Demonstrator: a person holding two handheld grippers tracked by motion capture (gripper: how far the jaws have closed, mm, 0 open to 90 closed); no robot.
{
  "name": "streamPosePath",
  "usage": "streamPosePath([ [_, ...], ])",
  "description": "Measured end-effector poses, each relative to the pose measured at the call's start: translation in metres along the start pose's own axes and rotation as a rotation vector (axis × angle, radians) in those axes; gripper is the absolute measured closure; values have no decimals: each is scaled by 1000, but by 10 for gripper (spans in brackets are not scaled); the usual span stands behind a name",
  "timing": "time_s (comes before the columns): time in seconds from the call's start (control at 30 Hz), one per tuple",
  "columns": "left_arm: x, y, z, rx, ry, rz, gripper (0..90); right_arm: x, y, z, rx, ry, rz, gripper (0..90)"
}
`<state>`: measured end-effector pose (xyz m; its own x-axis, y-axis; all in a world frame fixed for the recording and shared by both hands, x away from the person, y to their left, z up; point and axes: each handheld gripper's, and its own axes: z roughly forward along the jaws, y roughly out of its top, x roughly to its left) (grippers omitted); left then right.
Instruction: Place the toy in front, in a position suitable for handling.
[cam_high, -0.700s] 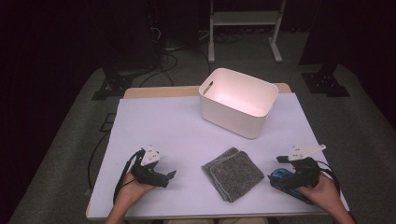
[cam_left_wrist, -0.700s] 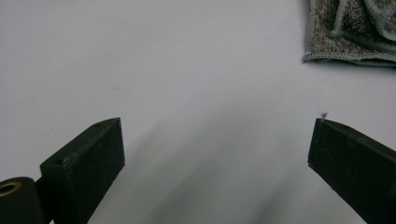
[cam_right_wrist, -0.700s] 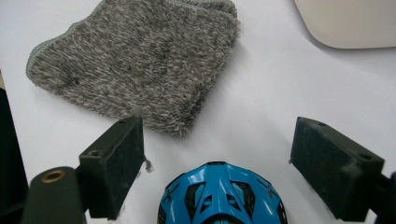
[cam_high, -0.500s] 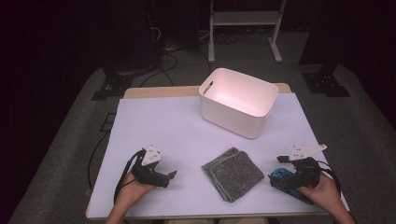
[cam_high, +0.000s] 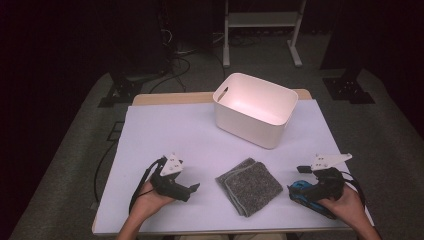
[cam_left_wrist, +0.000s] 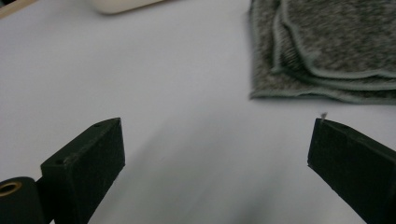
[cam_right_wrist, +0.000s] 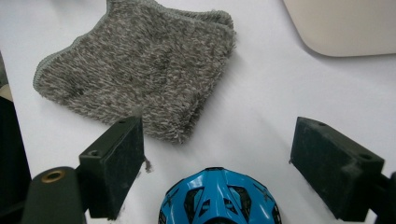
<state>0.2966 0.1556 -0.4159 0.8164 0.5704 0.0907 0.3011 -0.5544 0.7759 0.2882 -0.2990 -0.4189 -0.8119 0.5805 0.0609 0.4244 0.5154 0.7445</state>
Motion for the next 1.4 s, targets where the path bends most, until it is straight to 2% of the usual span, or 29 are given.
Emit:
streamPosePath([
  [0.1,-8,15,6,-11,-56,45,46,0,1,-2,-15,4,4,162],
  [0.33,-25,50,24,-18,-134,138,55,0,2,-6,-24,4,7,162],
  [0.5,-39,71,43,-2,-196,205,67,-1,1,-7,-26,2,8,162],
  [0.57,-44,77,51,9,-215,217,67,-1,1,-8,-26,2,9,162],
  [0.67,-49,84,62,22,-233,246,108,-2,0,-8,-26,4,11,162],
  [0.87,-62,98,88,48,-277,303,118,-3,1,-8,-27,8,9,162],
  [0.97,-67,102,100,65,-304,320,124,-4,0,-8,-26,9,13,162],
  [1.1,-73,105,115,86,-324,316,124,-4,0,-9,-25,10,15,162],
  [1.13,-76,106,121,106,-334,334,127,-4,0,-9,-25,9,15,162],
  [1.4,-89,111,140,146,-381,371,146,-5,-1,-9,-28,11,15,162],
])
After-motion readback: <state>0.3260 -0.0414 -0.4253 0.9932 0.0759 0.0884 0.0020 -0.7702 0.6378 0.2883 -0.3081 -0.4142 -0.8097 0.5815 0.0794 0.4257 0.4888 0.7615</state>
